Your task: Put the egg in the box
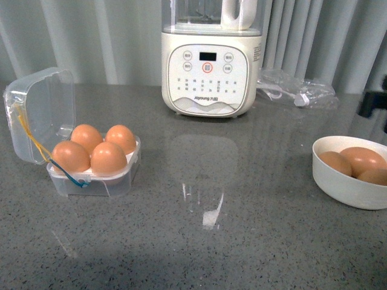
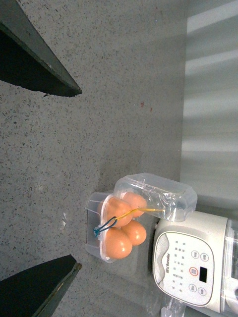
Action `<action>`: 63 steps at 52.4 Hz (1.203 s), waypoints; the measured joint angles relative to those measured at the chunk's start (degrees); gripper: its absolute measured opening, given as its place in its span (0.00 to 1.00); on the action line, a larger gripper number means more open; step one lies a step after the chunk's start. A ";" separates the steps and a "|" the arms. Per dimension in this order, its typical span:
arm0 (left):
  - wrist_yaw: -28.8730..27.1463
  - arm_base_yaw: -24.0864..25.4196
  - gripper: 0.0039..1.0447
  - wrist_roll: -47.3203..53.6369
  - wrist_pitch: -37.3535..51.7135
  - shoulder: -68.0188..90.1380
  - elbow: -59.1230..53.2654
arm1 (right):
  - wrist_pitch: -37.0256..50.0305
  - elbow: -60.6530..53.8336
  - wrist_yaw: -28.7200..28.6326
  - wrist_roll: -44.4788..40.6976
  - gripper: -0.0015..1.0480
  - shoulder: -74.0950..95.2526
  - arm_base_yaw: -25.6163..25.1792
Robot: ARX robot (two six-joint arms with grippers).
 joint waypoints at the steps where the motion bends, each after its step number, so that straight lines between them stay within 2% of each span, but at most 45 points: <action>1: 0.00 0.00 0.94 0.00 0.00 0.00 0.00 | 0.09 -1.18 -0.44 -0.09 0.38 -0.90 -0.63; 7: -0.04 0.00 0.94 -0.02 0.00 0.00 0.00 | 0.22 -6.21 -3.54 -0.66 0.21 -5.05 -2.89; 10: -0.07 0.00 0.94 -0.02 0.00 0.00 0.00 | 0.17 -9.35 -5.77 -0.94 0.08 -8.37 -4.42; 12: -0.07 0.00 0.94 -0.02 0.00 0.00 0.00 | 0.02 -10.73 -6.51 -1.20 0.03 -10.05 -5.31; 19: -0.04 0.00 0.94 -0.02 0.00 0.00 0.00 | -1.84 -15.74 -9.14 -1.14 0.03 -16.83 -8.83; 38: -0.07 0.00 0.94 -0.02 0.00 0.00 0.00 | -8.50 -21.38 -13.31 -1.14 0.03 -28.94 -12.94; 42: -0.07 0.00 0.94 -0.02 0.00 0.00 0.00 | -6.12 -23.21 -14.01 -1.14 0.03 -29.57 -13.68; 44: -0.04 0.00 0.94 -0.02 0.00 0.00 0.00 | -6.51 -23.80 -16.26 -1.14 0.03 -30.12 -14.99; 46: -0.07 0.00 0.94 -0.02 0.00 0.00 0.00 | -7.78 -24.55 -18.58 -1.16 0.03 -31.32 -16.79; 49: -0.09 0.00 0.94 -0.02 0.00 0.00 0.00 | -10.82 -25.29 -18.75 -1.14 0.03 -34.75 -18.47; 63: -0.07 0.00 0.94 -0.02 0.00 0.00 0.00 | -21.18 -25.62 -19.04 -1.14 0.03 -46.64 -18.73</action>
